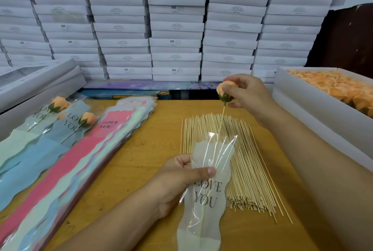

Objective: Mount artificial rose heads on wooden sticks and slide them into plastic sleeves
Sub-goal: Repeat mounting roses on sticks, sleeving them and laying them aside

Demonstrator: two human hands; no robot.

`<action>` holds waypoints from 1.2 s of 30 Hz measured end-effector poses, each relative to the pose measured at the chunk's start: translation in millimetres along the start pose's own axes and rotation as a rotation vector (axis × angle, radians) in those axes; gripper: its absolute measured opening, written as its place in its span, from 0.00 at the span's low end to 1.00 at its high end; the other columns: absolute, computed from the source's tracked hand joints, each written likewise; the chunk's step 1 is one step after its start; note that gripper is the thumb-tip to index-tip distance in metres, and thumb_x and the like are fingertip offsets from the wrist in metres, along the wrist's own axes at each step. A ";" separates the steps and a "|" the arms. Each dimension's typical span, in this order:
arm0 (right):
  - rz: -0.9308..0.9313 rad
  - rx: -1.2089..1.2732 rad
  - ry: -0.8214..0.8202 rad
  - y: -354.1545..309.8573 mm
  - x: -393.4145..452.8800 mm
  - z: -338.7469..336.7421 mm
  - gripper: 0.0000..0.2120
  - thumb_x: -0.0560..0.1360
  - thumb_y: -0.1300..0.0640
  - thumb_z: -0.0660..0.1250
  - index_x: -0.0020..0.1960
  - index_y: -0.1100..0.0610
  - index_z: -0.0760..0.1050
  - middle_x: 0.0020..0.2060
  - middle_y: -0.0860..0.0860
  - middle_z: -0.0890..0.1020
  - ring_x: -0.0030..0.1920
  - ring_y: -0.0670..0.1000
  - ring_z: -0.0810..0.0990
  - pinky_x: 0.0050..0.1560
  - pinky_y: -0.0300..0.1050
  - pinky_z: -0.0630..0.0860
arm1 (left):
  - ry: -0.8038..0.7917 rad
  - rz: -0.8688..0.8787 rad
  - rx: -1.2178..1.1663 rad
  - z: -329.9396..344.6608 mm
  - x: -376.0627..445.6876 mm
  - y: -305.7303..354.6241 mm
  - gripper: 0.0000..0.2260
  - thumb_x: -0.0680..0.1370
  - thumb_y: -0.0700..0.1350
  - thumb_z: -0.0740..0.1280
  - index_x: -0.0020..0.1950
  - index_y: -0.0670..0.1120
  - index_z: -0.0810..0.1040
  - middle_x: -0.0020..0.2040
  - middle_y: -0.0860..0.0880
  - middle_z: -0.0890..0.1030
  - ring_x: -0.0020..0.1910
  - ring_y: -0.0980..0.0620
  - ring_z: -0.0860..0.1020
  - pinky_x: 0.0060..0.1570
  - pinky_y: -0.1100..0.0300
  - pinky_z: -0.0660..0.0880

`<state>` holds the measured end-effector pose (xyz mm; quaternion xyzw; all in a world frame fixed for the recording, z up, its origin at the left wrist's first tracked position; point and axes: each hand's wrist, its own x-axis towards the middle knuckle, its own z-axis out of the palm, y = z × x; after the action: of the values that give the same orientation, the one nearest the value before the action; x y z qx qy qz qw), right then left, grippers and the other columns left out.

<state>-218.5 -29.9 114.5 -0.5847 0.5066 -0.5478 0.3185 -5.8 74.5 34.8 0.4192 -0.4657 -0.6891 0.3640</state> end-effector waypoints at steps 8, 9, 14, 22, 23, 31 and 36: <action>-0.006 -0.065 -0.097 3.4 -27.2 18.1 0.07 0.82 0.55 0.63 0.55 0.48 0.78 0.54 0.49 0.81 0.51 0.48 0.82 0.44 0.41 0.83 | 0.012 0.022 -0.059 -1.3 -0.1 3.1 0.10 0.65 0.39 0.80 0.45 0.44 0.87 0.44 0.41 0.86 0.36 0.49 0.84 0.38 0.57 0.81; -0.003 -0.071 -0.110 3.4 -30.5 20.0 0.08 0.83 0.55 0.61 0.55 0.48 0.79 0.53 0.48 0.81 0.51 0.48 0.81 0.44 0.41 0.82 | 0.014 0.022 -0.065 -1.2 -0.4 3.4 0.09 0.64 0.39 0.80 0.43 0.45 0.87 0.42 0.42 0.86 0.35 0.50 0.83 0.36 0.58 0.80; 0.026 -0.071 -0.177 6.1 -45.4 26.5 0.13 0.85 0.54 0.56 0.56 0.51 0.80 0.50 0.48 0.81 0.47 0.44 0.80 0.42 0.39 0.81 | 0.017 0.035 -0.092 -1.1 -0.6 5.0 0.07 0.64 0.38 0.80 0.38 0.48 0.88 0.36 0.46 0.85 0.29 0.55 0.81 0.30 0.64 0.77; 0.055 -0.072 -0.222 9.5 -56.6 32.3 0.16 0.85 0.50 0.54 0.57 0.51 0.81 0.51 0.47 0.81 0.46 0.44 0.81 0.42 0.39 0.81 | 0.049 0.044 -0.096 -3.4 0.9 6.4 0.07 0.64 0.38 0.80 0.40 0.45 0.87 0.37 0.44 0.85 0.29 0.53 0.82 0.29 0.63 0.77; 0.057 -0.069 -0.226 10.2 -57.4 32.9 0.16 0.85 0.49 0.54 0.57 0.51 0.81 0.51 0.47 0.81 0.46 0.44 0.81 0.42 0.38 0.81 | 0.060 0.040 -0.100 -3.9 1.2 6.3 0.09 0.64 0.37 0.80 0.42 0.44 0.87 0.38 0.43 0.86 0.30 0.52 0.82 0.30 0.63 0.78; 0.041 -0.089 -0.267 15.3 -63.7 33.0 0.17 0.84 0.46 0.54 0.52 0.44 0.82 0.46 0.44 0.84 0.44 0.39 0.80 0.48 0.36 0.78 | 0.078 0.033 -0.102 -5.8 3.8 6.0 0.18 0.64 0.38 0.79 0.52 0.40 0.84 0.42 0.40 0.86 0.33 0.48 0.83 0.34 0.58 0.80; 0.066 -0.061 -0.303 13.2 -61.2 28.8 0.18 0.84 0.45 0.56 0.48 0.46 0.84 0.47 0.44 0.86 0.49 0.41 0.82 0.60 0.46 0.73 | 0.061 0.008 -0.089 -10.1 5.9 6.0 0.25 0.64 0.37 0.81 0.59 0.38 0.82 0.50 0.36 0.85 0.40 0.43 0.84 0.43 0.52 0.83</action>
<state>-187.1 18.7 77.1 -0.6532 0.4881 -0.4267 0.3912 1.9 64.1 37.0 0.4219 -0.4248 -0.6945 0.3990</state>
